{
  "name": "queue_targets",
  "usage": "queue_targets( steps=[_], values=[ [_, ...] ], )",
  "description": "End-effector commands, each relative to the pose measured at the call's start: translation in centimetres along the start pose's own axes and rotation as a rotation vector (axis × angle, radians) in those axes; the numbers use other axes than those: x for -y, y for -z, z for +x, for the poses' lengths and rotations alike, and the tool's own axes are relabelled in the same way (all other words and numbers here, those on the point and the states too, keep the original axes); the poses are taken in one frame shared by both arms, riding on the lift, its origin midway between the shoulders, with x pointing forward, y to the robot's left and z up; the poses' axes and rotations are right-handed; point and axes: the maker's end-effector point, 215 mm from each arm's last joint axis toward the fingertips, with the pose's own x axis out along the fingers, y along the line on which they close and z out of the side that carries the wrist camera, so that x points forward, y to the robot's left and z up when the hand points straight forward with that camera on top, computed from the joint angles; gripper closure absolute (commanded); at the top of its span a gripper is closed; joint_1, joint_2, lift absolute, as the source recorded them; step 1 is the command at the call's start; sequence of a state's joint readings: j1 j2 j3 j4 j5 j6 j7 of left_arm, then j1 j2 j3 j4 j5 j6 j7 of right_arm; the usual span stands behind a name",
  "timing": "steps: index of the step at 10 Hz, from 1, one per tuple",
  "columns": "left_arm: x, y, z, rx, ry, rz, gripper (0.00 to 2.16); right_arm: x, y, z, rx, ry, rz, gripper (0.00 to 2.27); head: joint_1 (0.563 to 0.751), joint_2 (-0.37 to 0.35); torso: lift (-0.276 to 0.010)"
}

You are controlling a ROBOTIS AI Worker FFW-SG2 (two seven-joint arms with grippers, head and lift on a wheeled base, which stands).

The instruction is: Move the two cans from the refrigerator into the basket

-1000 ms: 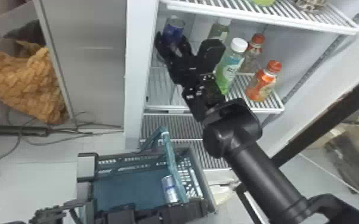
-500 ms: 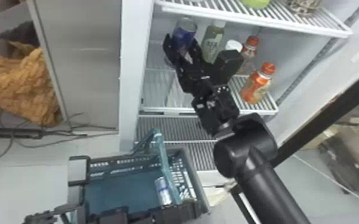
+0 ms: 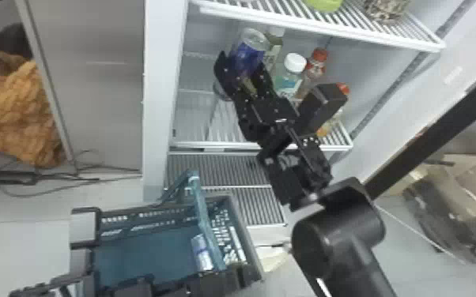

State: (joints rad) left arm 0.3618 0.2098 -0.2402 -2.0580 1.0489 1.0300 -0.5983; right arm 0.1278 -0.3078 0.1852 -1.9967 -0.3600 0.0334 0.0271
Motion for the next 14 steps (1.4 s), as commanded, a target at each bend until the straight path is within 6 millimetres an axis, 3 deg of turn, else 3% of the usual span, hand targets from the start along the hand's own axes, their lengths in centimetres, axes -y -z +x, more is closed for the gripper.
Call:
queue_targets(
  steps=[1, 5, 9, 14],
  values=[
    [0.0, 0.0, 0.0, 0.003, 0.000, 0.000, 1.22, -0.7, -1.4, -2.2, -0.010, -0.006, 0.008, 0.88, 0.695, -0.333, -0.276],
    [0.1, -0.1, 0.0, 0.006, 0.003, 0.001, 1.22, -1.7, -2.5, -8.1, -0.120, 0.006, 0.000, 0.88, 0.695, -0.350, -0.276],
    [0.2, -0.4, 0.0, 0.010, 0.006, 0.006, 1.22, -1.2, -4.5, -12.4, -0.171, 0.047, -0.007, 0.88, 0.695, -0.350, -0.276],
    [0.1, -0.3, 0.0, 0.012, 0.007, 0.002, 1.22, -1.1, 0.3, -18.1, -0.394, 0.082, 0.023, 0.88, 0.695, -0.350, -0.276]
  ],
)
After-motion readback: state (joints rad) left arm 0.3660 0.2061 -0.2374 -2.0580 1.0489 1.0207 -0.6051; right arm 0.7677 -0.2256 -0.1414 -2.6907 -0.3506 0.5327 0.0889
